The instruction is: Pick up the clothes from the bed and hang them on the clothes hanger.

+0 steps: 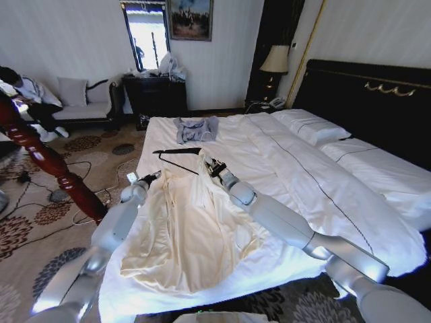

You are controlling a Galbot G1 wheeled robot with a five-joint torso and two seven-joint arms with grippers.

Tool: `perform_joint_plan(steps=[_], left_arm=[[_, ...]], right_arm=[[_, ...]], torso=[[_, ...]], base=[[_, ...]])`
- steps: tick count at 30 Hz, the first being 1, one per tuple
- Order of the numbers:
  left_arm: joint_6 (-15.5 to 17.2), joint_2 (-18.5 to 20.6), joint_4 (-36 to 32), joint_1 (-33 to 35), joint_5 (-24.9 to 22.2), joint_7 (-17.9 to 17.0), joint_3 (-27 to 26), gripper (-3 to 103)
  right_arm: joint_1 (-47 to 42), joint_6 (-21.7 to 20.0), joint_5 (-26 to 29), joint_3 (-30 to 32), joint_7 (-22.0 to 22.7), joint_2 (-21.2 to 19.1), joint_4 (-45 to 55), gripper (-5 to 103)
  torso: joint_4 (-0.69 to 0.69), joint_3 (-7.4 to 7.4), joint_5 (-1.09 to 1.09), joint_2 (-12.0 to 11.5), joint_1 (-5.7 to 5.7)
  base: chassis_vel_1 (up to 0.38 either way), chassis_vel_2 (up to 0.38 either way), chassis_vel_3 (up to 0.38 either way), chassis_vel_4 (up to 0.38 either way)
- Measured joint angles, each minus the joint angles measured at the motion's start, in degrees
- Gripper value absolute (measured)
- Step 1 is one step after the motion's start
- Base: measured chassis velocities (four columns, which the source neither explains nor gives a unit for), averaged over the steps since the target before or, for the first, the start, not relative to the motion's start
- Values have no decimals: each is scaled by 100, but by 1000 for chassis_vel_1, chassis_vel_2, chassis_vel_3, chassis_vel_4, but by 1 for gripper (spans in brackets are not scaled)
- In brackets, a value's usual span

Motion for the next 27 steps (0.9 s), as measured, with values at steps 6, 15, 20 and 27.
perform_joint_plan(steps=[6, 15, 20, 27], left_arm=[[-56, -236, 624, -362, 194, 110, 167, 76], [-104, -488, 1036, -570, 277, 198, 295, 66], [-113, -634, 1222, -602, 348, 216, 249, 49], [-141, -713, 1465, -658, 436, 218, 164, 22]], right_arm=[[3, 1, 10, 7, 0, 17, 2, 23], [63, 1, 43, 7, 2, 52, 0, 23], [48, -11, 78, 6, 12, 22, 21, 23], [21, -24, 121, 28, 21, 25, 23, 23]], torso=[[-4, 0, 0, 0, 0], [-1, 0, 1, 0, 0], [-3, 0, 0, 0, 0], [-1, 0, 0, 0, -1]], base=[[0, 0, 0, 0], [0, 0, 0, 0], [0, 0, 0, 0], [0, 0, 0, 0]])
